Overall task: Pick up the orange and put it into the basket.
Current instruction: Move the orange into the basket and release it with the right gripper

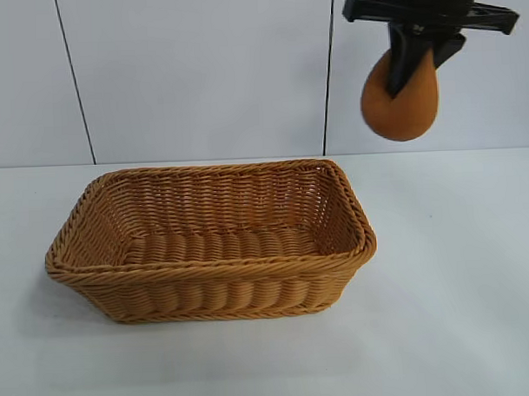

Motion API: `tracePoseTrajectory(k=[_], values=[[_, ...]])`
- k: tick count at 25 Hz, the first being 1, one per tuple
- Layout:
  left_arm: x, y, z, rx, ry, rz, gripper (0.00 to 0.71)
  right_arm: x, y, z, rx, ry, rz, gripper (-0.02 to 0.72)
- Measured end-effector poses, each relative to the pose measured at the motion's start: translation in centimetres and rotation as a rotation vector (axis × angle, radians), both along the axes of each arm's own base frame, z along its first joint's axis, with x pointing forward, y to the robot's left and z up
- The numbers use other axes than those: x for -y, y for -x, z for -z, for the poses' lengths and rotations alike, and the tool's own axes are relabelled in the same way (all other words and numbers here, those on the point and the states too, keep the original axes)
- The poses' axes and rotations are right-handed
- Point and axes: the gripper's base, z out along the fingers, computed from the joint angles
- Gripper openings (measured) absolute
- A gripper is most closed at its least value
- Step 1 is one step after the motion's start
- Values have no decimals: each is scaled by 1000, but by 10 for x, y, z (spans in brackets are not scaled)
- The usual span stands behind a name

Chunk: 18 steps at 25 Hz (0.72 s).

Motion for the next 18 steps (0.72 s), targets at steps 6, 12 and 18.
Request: tracePoseTrajectory(k=[6,12,18], values=[[0,0,0,0,0,0,641,-48,17,23,8,-12,-86,45],[0,0,0,0,0,0,641,-70,1,91,-16,23,-99,45],[0,0,0,0,0,0,641,-75,-3,121,-57,37,-104,45]])
